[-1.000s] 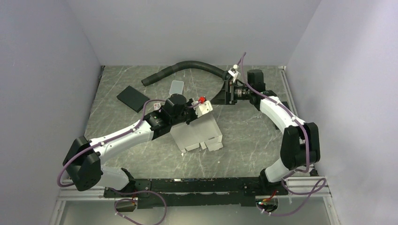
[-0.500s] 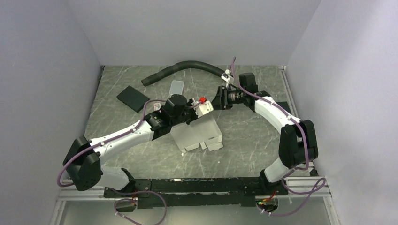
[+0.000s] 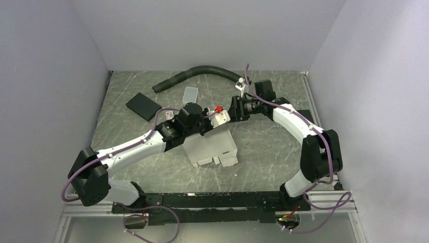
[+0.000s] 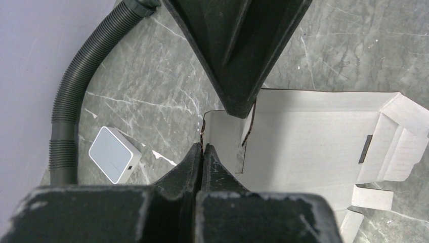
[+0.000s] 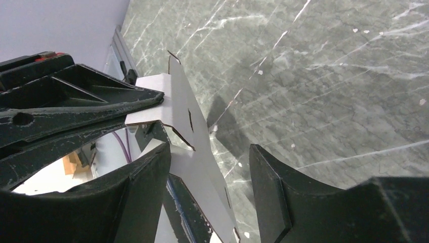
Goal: Fold the paper box
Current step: Fold the paper box at the center of the board.
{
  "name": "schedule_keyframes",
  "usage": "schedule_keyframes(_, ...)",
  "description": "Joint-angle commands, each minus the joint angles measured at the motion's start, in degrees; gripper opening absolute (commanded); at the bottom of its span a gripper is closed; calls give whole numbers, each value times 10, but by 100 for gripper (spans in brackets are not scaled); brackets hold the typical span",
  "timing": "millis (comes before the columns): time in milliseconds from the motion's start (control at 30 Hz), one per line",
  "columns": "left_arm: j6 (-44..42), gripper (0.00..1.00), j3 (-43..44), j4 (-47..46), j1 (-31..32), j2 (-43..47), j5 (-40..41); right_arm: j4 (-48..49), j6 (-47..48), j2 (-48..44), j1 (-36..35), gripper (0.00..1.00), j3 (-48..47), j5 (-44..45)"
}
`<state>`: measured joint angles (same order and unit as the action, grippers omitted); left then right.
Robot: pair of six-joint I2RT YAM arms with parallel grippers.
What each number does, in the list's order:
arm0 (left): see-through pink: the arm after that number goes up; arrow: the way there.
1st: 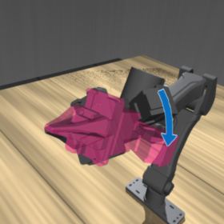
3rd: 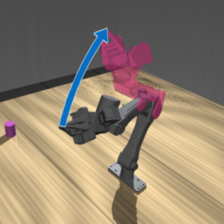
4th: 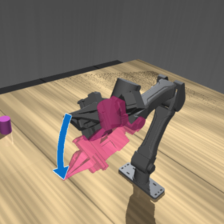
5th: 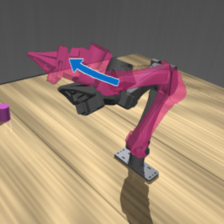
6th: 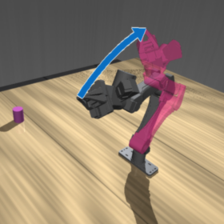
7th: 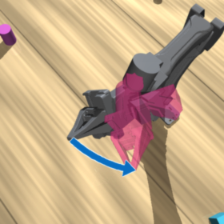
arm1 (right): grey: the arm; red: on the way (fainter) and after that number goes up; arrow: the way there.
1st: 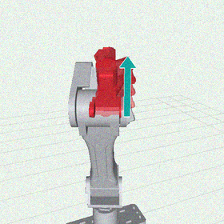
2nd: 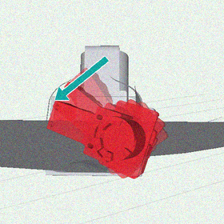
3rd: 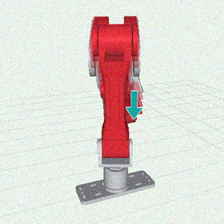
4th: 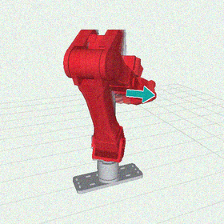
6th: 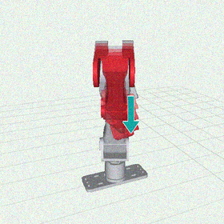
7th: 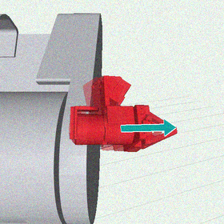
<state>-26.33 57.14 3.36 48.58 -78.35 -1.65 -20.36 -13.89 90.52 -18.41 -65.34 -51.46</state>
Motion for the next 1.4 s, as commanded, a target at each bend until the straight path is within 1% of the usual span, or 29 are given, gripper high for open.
schedule_keyframes(0, 1, 0, 25, -10, 4, 14, 12, -15, -7, -14, -3, 63, -41, -22)
schedule_keyframes(167, 0, 0, 26, -9, 6, 15, 15, -36, -2, -10, -5, 62, -54, -22)
schedule_keyframes(333, 0, 0, 28, -8, 6, 14, 15, -45, 9, -9, -12, 61, -47, -7)
schedule_keyframes(600, 0, 0, 25, -7, 6, 19, 15, -61, 31, -2, -29, 56, -48, 12)
schedule_keyframes(767, 0, 0, 24, -8, 6, 21, 15, -69, 48, -3, -32, 51, -44, 41)
schedule_keyframes(933, 3, 0, 27, -7, 6, 21, 15, -73, 60, 0, -33, 43, -44, 56)
schedule_keyframes(1167, 7, 0, 30, -4, 6, 21, 15, -72, 76, -3, -35, 36, -39, 69)
schedule_keyframes(1267, 8, 0, 32, -2, 6, 19, 15, -72, 85, -3, -36, 31, -39, 72)
schedule_keyframes(1367, 11, 0, 34, -2, 6, 19, 15, -74, 91, -1, -36, 30, -40, 74)
